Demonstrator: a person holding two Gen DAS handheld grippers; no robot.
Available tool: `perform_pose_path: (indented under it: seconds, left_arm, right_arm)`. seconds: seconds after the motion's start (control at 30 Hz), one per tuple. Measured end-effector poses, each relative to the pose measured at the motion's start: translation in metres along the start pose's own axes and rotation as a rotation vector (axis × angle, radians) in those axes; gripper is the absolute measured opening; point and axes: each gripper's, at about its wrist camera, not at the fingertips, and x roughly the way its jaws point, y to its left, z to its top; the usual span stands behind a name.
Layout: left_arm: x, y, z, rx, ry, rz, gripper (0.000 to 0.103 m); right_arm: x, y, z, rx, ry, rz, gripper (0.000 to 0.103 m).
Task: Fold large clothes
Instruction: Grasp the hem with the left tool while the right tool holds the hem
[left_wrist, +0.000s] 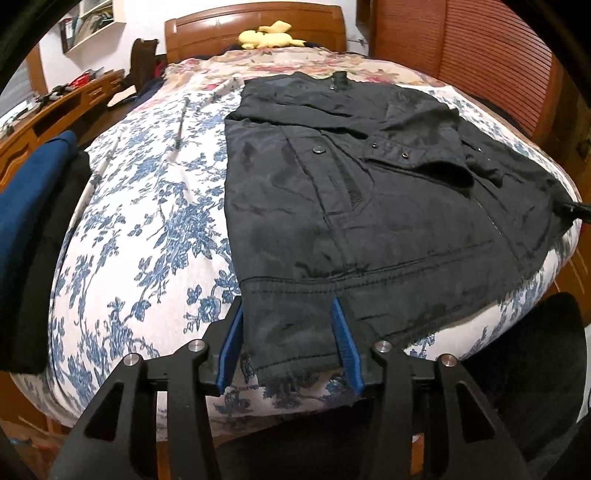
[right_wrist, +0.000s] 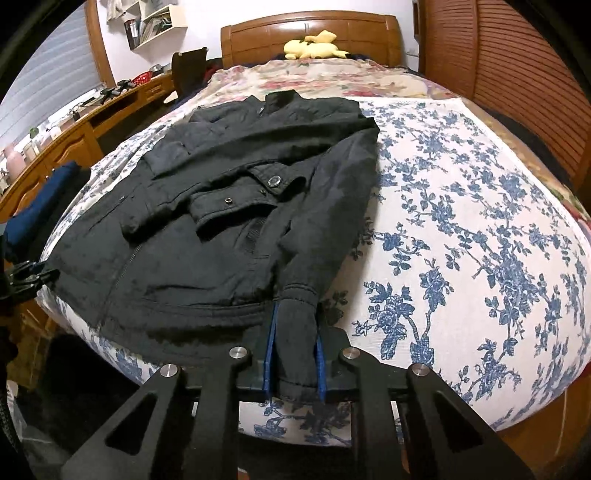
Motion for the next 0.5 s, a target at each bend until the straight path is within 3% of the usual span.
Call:
perform_pose_path:
  seconds: [0.07,0.17,0.27,0.5]
  left_arm:
    - [-0.004,-0.002,-0.001,-0.012,-0.011,-0.004,0.019]
    - [-0.013,-0.004,0.004,-0.028,-0.029,0.003,0.007]
    - [-0.033,-0.005,0.014,-0.044,-0.085,0.000,0.006]
    - [-0.090,-0.017,0.050,-0.017,-0.230,0.015,0.005]
  right_arm:
    - [0.005,-0.003,0.005,0.020,0.025,0.029,0.024]
    - [0.018,-0.009,0.005,0.035,0.058,0.056,0.025]
    - [0.011,-0.009,0.009,0.015,0.015,0.109,0.014]
    - [-0.042,-0.019,0.031,0.030,-0.162,0.166,0.011]
